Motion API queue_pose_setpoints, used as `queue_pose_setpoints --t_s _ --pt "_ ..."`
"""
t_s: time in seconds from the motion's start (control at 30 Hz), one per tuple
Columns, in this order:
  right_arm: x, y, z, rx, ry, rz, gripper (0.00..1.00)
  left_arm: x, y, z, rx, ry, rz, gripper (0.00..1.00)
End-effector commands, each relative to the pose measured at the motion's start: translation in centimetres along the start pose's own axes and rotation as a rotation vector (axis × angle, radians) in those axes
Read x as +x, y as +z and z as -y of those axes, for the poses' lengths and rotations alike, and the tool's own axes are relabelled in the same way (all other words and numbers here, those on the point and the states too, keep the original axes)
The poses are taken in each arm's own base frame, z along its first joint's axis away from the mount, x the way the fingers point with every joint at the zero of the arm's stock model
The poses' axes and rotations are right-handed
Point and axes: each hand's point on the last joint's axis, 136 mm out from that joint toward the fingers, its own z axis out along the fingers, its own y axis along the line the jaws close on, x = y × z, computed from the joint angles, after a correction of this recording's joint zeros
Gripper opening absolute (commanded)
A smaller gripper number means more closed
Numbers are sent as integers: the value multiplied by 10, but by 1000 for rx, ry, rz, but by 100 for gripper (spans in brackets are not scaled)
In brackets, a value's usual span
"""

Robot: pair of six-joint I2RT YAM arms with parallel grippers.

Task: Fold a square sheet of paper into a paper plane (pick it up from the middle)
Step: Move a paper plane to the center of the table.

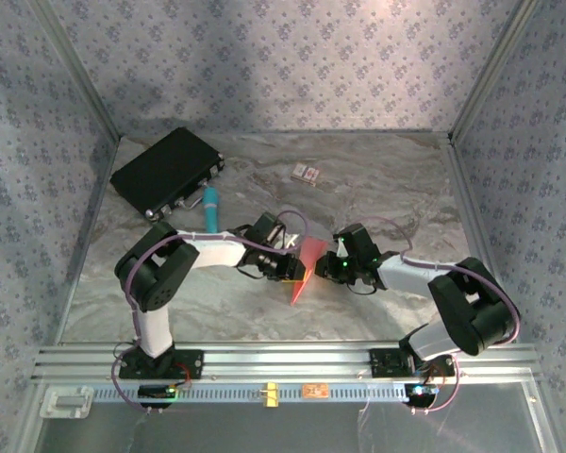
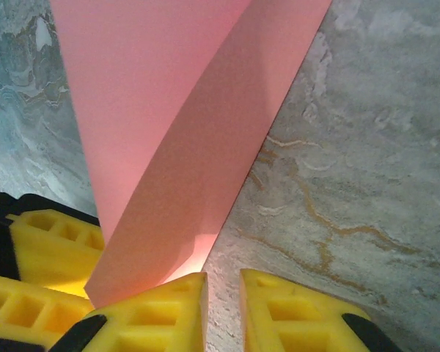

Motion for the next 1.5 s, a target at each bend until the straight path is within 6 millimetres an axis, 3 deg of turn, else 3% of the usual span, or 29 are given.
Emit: queue_pose_setpoints --t_s 0.0,0.23,0.7,1.0,1.17,1.27,1.47 --pt "4 1 6 26 10 1 20 1 4 7 20 12 -18 28" --pt "4 1 7 28 9 3 20 -2 -1 9 -2 34 4 26" --pt "0 -6 13 64 21 38 20 -3 2 10 -35 41 -2 10" --pt "-9 -28 22 119 26 131 20 -20 -33 -1 -374 125 150 2" --pt "-9 -28 23 119 33 130 20 -26 -55 -10 -547 133 229 0" --pt "-9 -26 21 113 34 128 20 -26 -66 -25 -663 102 251 0" --pt "-12 -26 15 96 27 129 21 -24 -65 -35 -720 65 236 0"
